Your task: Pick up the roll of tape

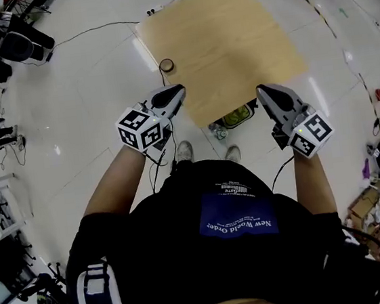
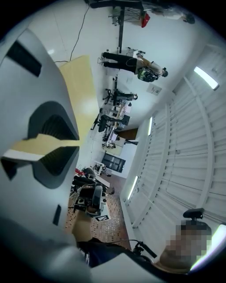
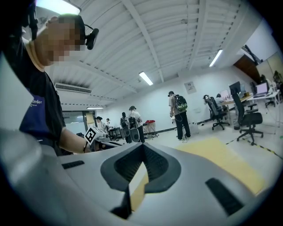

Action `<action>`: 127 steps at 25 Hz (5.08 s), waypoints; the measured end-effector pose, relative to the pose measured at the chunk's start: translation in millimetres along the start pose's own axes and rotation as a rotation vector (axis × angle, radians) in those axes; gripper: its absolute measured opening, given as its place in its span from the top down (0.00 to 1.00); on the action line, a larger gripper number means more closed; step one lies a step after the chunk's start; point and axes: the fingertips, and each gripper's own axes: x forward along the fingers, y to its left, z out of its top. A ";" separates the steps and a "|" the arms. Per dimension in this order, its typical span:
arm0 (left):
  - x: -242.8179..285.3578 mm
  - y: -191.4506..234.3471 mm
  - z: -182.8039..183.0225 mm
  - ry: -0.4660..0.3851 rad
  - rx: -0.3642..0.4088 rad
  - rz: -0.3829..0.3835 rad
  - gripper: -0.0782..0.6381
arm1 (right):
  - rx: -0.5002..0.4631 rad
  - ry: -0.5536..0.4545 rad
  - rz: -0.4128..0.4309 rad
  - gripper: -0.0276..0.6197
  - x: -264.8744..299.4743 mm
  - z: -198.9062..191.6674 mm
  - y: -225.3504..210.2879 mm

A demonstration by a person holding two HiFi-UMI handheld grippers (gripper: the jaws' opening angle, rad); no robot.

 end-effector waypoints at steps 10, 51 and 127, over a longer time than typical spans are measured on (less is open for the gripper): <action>47.1 151.0 -61.1 0.296 0.234 0.144 0.70 | 0.050 0.054 -0.004 0.98 92.4 -42.5 -31.1; 81.3 157.0 -58.6 0.270 0.177 0.110 0.80 | 0.053 0.071 -0.082 0.98 65.3 -99.3 -39.3; -106.5 -147.3 147.8 -0.303 0.115 -0.370 0.80 | -0.150 -0.105 -0.034 0.98 -39.4 106.0 82.0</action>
